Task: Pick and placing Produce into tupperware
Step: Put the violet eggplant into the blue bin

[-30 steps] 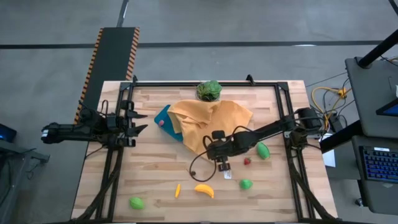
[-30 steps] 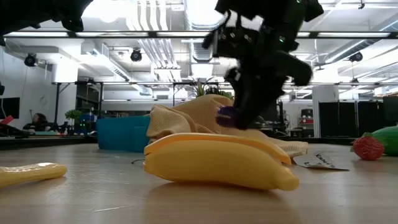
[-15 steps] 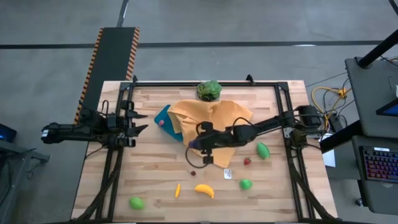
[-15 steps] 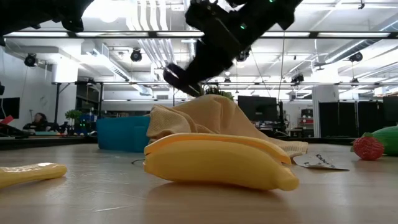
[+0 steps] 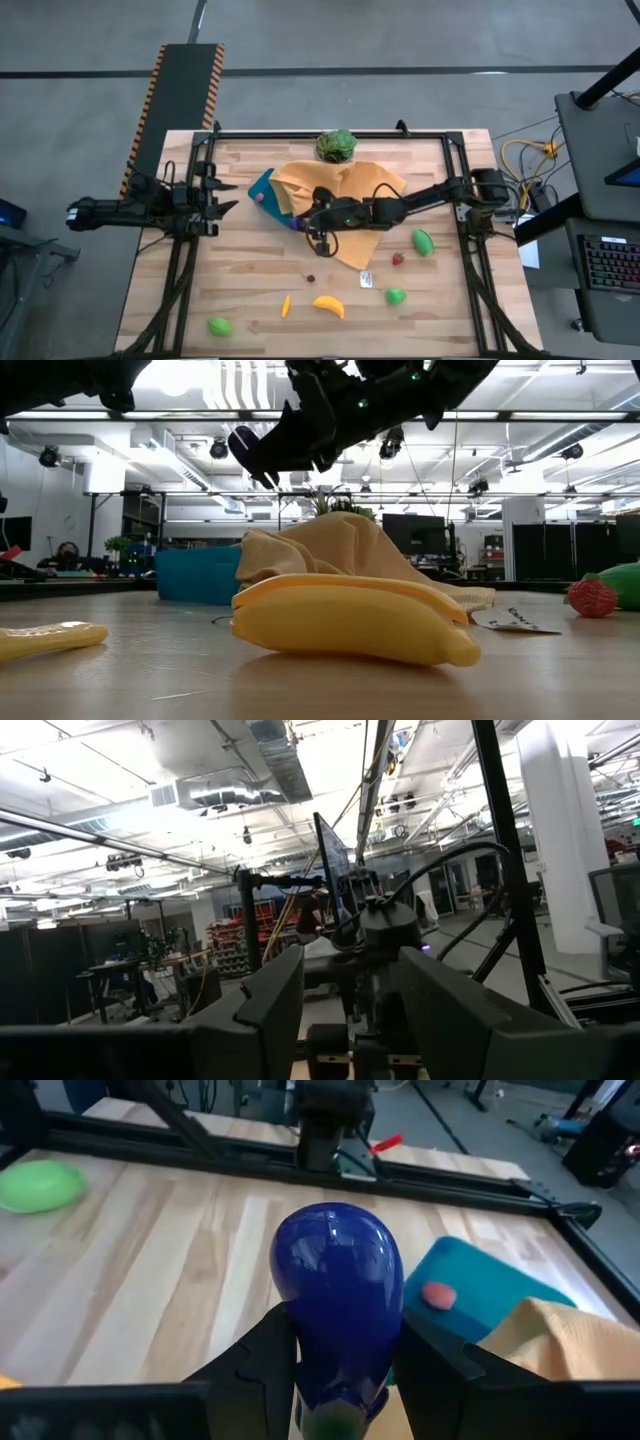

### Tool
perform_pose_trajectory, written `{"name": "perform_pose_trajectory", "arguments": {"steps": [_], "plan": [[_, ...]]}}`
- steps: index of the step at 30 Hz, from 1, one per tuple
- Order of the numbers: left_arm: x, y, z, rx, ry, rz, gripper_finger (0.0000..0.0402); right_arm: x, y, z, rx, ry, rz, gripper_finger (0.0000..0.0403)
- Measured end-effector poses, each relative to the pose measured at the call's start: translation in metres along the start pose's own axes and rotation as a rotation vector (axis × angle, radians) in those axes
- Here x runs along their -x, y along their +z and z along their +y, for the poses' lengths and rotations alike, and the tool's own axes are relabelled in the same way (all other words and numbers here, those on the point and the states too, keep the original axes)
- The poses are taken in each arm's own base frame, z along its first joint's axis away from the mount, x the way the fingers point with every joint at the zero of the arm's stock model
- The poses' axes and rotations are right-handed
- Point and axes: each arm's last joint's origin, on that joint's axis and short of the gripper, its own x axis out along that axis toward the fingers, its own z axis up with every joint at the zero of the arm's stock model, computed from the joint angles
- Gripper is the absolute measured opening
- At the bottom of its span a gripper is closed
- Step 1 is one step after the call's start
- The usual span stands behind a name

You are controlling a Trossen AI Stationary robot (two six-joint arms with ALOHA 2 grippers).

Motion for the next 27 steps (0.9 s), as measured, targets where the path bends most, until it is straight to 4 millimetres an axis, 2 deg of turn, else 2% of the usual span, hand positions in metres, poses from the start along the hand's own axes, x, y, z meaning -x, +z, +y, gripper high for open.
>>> {"name": "perform_pose_trajectory", "arguments": {"steps": [7, 16, 27], "plan": [[0.000, -0.001, 0.000, -0.003, -0.001, 0.006, 0.0151, -0.001, 0.009, -0.016, -0.006, 0.007, -0.113, 0.0132], [0.000, -0.001, 0.000, -0.006, -0.002, 0.006, 0.0151, -0.002, 0.015, -0.046, -0.010, -0.057, -0.180, 0.0132], [0.000, -0.001, 0.000, -0.006, -0.001, 0.006, 0.0151, -0.001, 0.035, -0.060, 0.049, -0.074, -0.241, 0.0132]]}}
